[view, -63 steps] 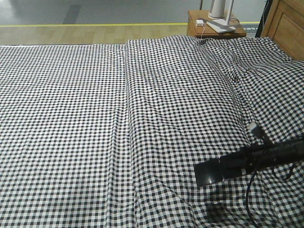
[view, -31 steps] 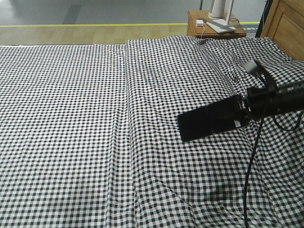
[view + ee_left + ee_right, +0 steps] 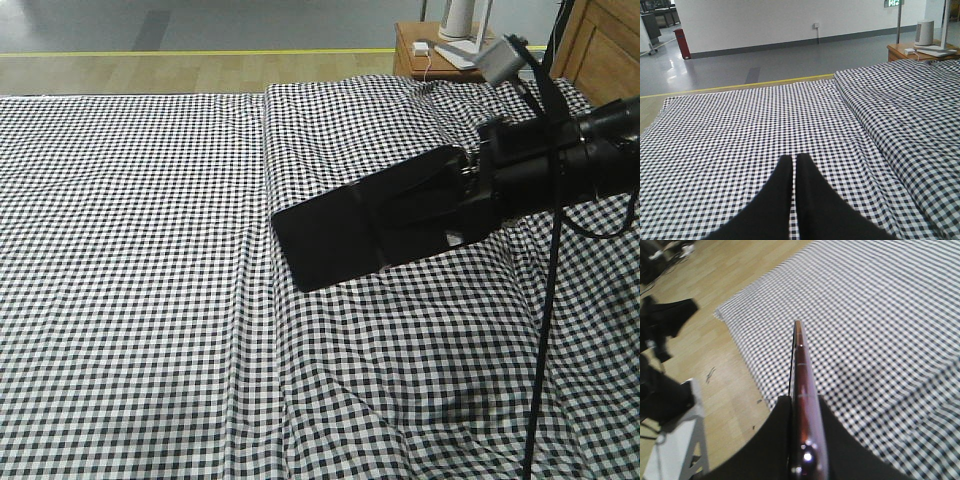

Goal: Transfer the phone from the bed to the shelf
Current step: 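Raise the held phone with the right gripper away from the bed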

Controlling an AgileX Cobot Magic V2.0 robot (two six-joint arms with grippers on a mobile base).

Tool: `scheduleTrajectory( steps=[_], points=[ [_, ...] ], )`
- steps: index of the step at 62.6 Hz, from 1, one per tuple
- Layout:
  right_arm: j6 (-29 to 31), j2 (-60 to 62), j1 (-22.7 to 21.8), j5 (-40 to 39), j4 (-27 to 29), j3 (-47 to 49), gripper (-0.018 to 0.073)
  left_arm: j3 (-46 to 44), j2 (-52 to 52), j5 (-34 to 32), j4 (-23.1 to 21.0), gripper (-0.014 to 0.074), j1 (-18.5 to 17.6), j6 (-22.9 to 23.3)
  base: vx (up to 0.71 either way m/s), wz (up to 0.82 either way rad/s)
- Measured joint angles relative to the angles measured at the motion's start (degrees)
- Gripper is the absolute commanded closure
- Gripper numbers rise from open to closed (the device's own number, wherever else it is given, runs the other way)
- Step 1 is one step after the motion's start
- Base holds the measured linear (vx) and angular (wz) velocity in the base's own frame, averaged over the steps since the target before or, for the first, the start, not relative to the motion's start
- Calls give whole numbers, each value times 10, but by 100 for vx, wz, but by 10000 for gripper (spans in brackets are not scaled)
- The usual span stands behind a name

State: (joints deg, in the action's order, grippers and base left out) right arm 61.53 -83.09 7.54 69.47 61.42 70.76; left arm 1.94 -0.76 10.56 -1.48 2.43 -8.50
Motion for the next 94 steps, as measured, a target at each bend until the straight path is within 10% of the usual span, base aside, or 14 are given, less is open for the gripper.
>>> scheduleTrajectory(
  steps=[30,94],
  points=[
    [-26,37,159,7,-2,0,562,0,0,0,0,595,0,0,0,0],
    [-31,37,165,9,-12,-1,562,0,0,0,0,595,0,0,0,1]
  ],
)
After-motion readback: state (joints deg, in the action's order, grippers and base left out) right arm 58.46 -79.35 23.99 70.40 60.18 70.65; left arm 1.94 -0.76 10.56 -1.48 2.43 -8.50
